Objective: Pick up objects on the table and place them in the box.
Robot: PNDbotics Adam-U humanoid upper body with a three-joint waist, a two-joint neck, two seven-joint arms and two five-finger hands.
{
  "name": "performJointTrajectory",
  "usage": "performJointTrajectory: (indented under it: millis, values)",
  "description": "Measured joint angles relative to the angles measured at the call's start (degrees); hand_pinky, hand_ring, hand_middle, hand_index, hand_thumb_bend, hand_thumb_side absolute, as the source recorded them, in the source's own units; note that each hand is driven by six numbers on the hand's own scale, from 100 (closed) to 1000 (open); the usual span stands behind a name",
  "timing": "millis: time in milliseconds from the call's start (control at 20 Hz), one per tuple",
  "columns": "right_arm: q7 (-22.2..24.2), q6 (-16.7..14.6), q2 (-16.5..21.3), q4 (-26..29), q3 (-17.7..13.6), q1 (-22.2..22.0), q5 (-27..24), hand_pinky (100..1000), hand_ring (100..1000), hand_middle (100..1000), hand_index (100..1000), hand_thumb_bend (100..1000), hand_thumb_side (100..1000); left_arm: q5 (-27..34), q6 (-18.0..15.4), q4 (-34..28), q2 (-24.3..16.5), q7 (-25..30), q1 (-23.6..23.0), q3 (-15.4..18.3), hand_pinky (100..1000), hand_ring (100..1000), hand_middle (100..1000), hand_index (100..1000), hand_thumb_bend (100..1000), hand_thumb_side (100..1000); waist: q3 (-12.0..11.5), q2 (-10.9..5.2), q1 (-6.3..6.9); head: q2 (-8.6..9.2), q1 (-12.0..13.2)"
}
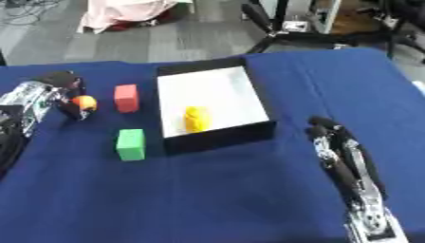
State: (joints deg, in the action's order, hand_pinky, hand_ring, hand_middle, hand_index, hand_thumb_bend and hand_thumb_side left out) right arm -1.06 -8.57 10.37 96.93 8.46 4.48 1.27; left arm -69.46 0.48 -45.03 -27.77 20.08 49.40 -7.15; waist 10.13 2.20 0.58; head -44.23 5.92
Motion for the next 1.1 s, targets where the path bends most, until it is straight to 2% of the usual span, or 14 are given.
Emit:
performJointTrajectory:
  millis: [150, 300, 400, 550, 750, 850, 950, 1000, 1050, 1100]
  values:
    - [0.0, 0.0, 0.0, 0.0, 0.0, 0.0, 0.0, 809, 778, 770, 806, 100, 656, 2.2, 0.0, -5.2, -1.0, 0.0, 2.8, -0.4, 100, 216, 356, 521, 213, 227, 0.0, 0.00, 0.00, 0.00, 0.0]
    - [0.0, 0.0, 0.0, 0.0, 0.0, 0.0, 0.0, 809, 778, 770, 806, 100, 657, 3.8, 0.2, -8.4, -1.2, 0.2, 3.6, -0.9, 108, 226, 373, 534, 206, 235, 0.0, 0.00, 0.00, 0.00, 0.1]
    - [0.1, 0.0, 0.0, 0.0, 0.2, 0.0, 0.0, 809, 778, 770, 806, 100, 657, 4.7, -0.1, -9.9, -1.0, 0.0, 4.4, -2.0, 112, 229, 377, 538, 209, 243, 1.0, 0.00, 0.00, 0.00, 0.7]
    - [0.2, 0.1, 0.0, 0.0, 0.4, 0.1, 0.0, 809, 778, 770, 805, 100, 655, 7.1, -2.0, -13.8, 2.0, 0.3, 8.2, -5.5, 127, 240, 386, 546, 219, 274, 1.6, 0.00, 0.00, 0.00, 1.1]
    - [0.4, 0.1, -0.1, 0.0, 0.4, 0.4, 0.0, 808, 778, 770, 805, 100, 653, 9.5, -5.3, -15.8, 7.4, 2.8, 8.7, -10.7, 143, 252, 399, 559, 221, 288, 1.9, 0.00, -0.02, 0.00, 1.1]
    - [0.4, 0.1, -0.1, 0.0, 0.4, 0.6, 0.0, 808, 778, 769, 805, 100, 653, 9.3, -6.5, -15.0, 10.4, 3.8, 8.5, -12.2, 168, 269, 424, 585, 224, 303, 2.1, 0.00, -0.03, 0.00, 1.1]
    - [0.4, 0.1, -0.1, 0.0, 0.4, 0.6, 0.0, 808, 778, 769, 805, 100, 653, 8.3, -7.1, -13.3, 13.3, 4.0, 7.8, -12.8, 211, 300, 477, 640, 260, 345, 2.1, 0.00, -0.10, 0.00, 1.0]
    - [0.4, 0.1, -0.2, 0.0, 0.4, 0.6, 0.0, 808, 778, 769, 805, 100, 654, 7.5, -7.4, -12.2, 14.5, 3.7, 7.4, -12.9, 313, 376, 555, 714, 357, 443, 2.1, 0.00, -0.13, 0.00, 0.9]
    - [0.4, 0.1, -0.2, 0.0, 0.4, 0.6, 0.0, 808, 778, 769, 805, 100, 654, 6.7, -7.7, -11.4, 15.4, 3.3, 7.0, -12.9, 344, 400, 575, 732, 387, 477, 2.1, 0.00, -0.13, 0.00, 0.8]
    - [0.4, 0.1, -0.3, 0.0, 0.4, 0.6, 0.0, 808, 778, 769, 805, 100, 654, 6.1, -8.0, -10.6, 16.0, 2.8, 6.8, -13.0, 434, 477, 626, 775, 481, 563, 2.1, 0.00, -0.13, 0.00, 0.7]
